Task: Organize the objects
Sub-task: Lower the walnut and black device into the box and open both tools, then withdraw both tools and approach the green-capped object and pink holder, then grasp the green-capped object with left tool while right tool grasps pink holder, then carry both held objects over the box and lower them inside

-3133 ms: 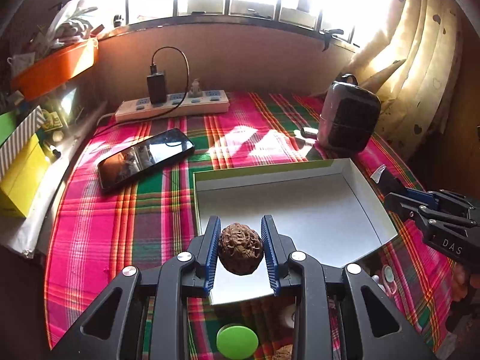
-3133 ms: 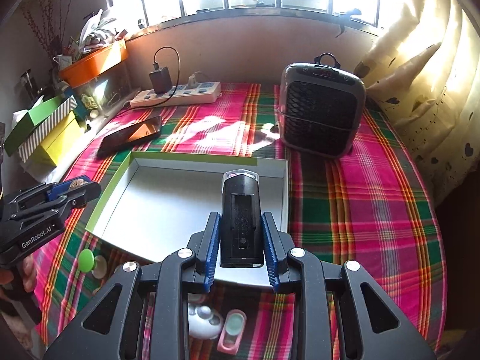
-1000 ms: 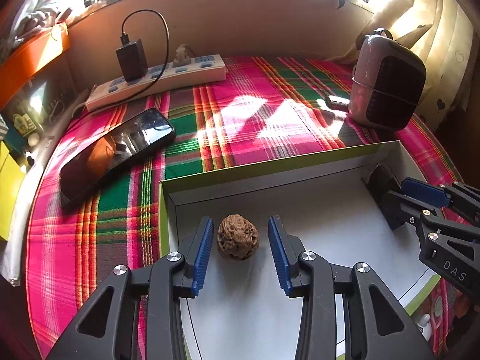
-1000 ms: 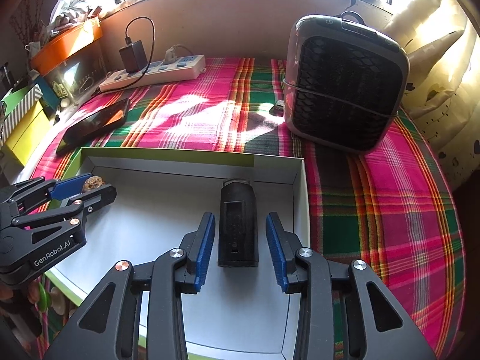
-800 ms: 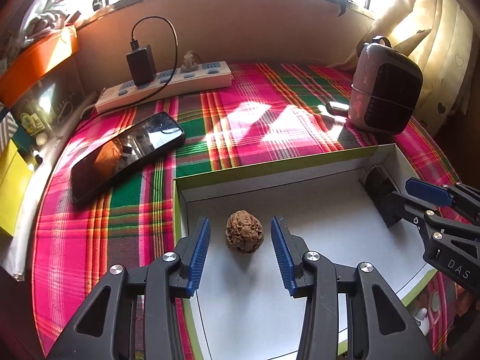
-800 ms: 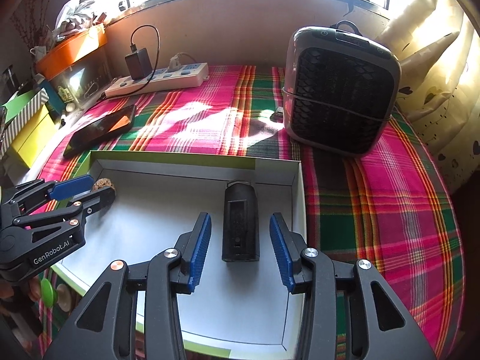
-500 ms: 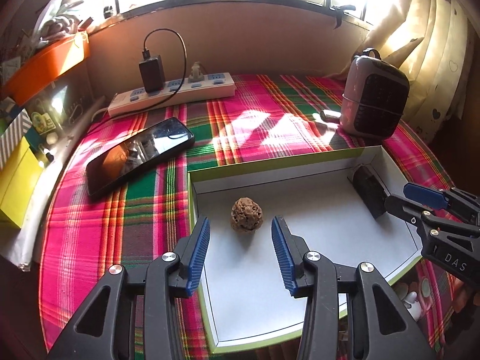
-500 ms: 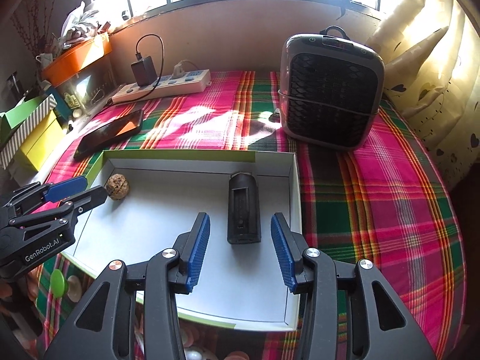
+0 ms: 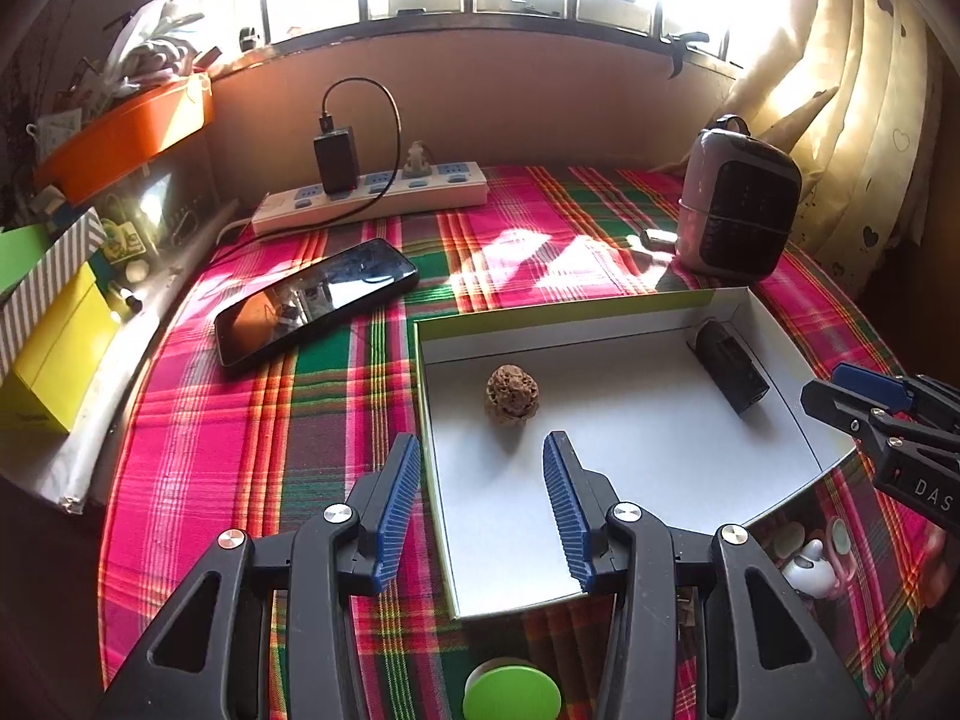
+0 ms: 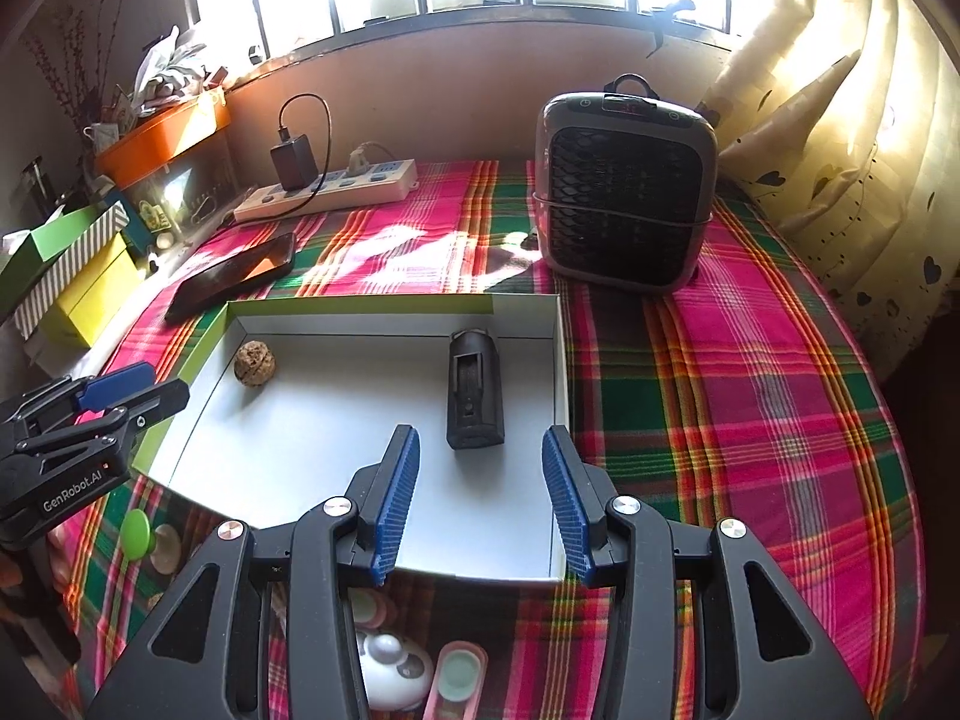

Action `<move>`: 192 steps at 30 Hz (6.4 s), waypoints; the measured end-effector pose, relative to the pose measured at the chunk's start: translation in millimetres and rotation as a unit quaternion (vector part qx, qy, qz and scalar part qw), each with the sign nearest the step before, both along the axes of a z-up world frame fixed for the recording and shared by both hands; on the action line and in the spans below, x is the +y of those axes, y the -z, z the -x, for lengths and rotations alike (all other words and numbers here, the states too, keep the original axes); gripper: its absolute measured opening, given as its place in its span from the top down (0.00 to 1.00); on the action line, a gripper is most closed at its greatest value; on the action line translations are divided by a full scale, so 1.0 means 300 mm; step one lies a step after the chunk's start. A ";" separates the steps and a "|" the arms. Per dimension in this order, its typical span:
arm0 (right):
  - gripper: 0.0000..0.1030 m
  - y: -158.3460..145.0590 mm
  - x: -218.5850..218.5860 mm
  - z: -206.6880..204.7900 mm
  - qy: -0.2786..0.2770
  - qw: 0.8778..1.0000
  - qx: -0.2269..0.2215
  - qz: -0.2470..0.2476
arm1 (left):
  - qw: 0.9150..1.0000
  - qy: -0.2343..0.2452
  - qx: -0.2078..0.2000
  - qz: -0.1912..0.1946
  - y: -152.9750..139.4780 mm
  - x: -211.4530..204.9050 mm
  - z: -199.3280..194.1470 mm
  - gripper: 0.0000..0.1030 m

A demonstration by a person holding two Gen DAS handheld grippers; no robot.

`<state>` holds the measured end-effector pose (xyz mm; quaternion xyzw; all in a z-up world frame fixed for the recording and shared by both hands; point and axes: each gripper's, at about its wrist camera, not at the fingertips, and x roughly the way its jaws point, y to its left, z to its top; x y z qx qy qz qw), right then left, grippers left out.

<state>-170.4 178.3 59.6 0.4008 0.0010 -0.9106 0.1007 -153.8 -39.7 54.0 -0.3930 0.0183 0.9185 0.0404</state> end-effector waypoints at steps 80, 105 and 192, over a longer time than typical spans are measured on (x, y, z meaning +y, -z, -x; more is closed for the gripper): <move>0.46 0.164 0.056 -0.230 -0.009 0.998 -0.046 -0.052 | 0.997 0.020 -0.047 -0.062 0.153 -0.063 -0.221 0.50; 0.57 0.159 0.086 -0.202 0.000 0.999 -0.036 -0.040 | 0.997 -0.002 -0.041 -0.065 0.157 -0.088 -0.186 0.50; 0.82 0.024 0.060 -0.178 -0.019 1.000 0.008 -0.001 | 0.997 0.028 -0.009 -0.072 0.033 -0.059 -0.176 0.70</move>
